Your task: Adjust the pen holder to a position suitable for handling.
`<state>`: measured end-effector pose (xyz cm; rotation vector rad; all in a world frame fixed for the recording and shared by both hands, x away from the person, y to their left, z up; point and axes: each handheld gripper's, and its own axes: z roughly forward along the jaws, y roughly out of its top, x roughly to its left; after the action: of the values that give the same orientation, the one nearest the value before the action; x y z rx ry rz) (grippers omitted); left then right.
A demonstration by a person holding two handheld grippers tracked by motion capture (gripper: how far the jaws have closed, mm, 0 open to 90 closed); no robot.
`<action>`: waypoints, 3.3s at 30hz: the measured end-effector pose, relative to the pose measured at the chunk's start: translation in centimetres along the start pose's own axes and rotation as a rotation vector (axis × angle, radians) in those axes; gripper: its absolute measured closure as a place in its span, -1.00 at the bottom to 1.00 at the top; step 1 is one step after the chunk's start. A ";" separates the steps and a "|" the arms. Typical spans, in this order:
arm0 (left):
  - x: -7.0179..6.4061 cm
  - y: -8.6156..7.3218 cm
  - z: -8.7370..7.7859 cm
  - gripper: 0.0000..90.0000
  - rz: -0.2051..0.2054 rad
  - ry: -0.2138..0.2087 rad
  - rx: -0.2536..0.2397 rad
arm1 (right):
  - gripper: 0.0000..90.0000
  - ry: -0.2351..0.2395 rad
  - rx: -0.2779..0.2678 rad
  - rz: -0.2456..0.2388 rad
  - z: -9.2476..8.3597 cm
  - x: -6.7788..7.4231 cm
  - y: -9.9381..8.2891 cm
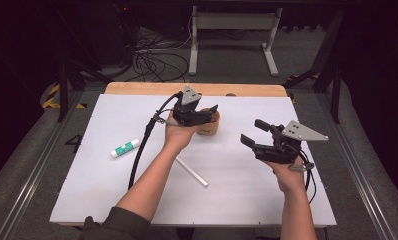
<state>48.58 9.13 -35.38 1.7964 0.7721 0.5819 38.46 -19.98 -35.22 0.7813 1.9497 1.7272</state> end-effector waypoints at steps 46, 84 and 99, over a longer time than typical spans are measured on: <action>-0.1 -1.8 -11.2 -0.74 0.010 -0.064 -0.058 | -0.85 -0.040 0.056 -0.008 1.7 1.5 0.3; -0.5 -5.9 -17.2 -0.76 0.033 -0.074 -0.051 | -0.35 -0.088 0.119 -0.058 5.9 5.7 -0.3; -0.9 -7.5 -19.0 -0.79 0.034 -0.082 -0.061 | -0.18 -0.069 0.134 -0.055 7.4 6.8 -1.0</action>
<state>32.93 22.27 -36.11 1.7688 0.6622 0.5452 37.90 -10.03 -36.84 0.8142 2.0374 1.5306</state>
